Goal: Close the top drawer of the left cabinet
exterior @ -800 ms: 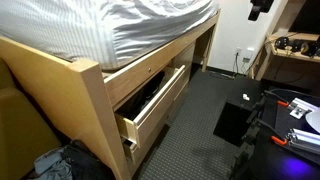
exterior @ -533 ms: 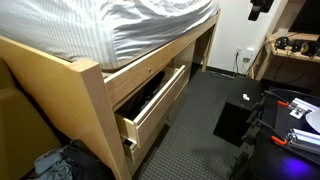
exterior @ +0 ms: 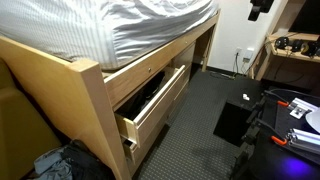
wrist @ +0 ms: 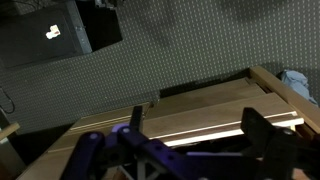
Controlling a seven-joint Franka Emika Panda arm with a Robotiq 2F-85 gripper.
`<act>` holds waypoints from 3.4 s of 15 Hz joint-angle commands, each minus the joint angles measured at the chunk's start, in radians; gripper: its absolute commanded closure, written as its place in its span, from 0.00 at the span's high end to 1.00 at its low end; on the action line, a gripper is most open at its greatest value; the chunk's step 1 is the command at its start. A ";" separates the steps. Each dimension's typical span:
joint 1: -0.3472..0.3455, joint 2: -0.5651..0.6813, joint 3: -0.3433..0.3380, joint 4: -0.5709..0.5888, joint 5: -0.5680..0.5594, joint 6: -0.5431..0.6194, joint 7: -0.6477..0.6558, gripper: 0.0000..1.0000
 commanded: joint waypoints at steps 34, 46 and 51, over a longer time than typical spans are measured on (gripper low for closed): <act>0.222 0.751 -0.118 -0.275 -0.437 0.889 1.298 1.00; 0.473 0.962 -0.463 -0.186 -0.793 1.006 1.870 1.00; 0.537 1.022 -0.537 -0.119 -0.900 1.054 1.994 1.00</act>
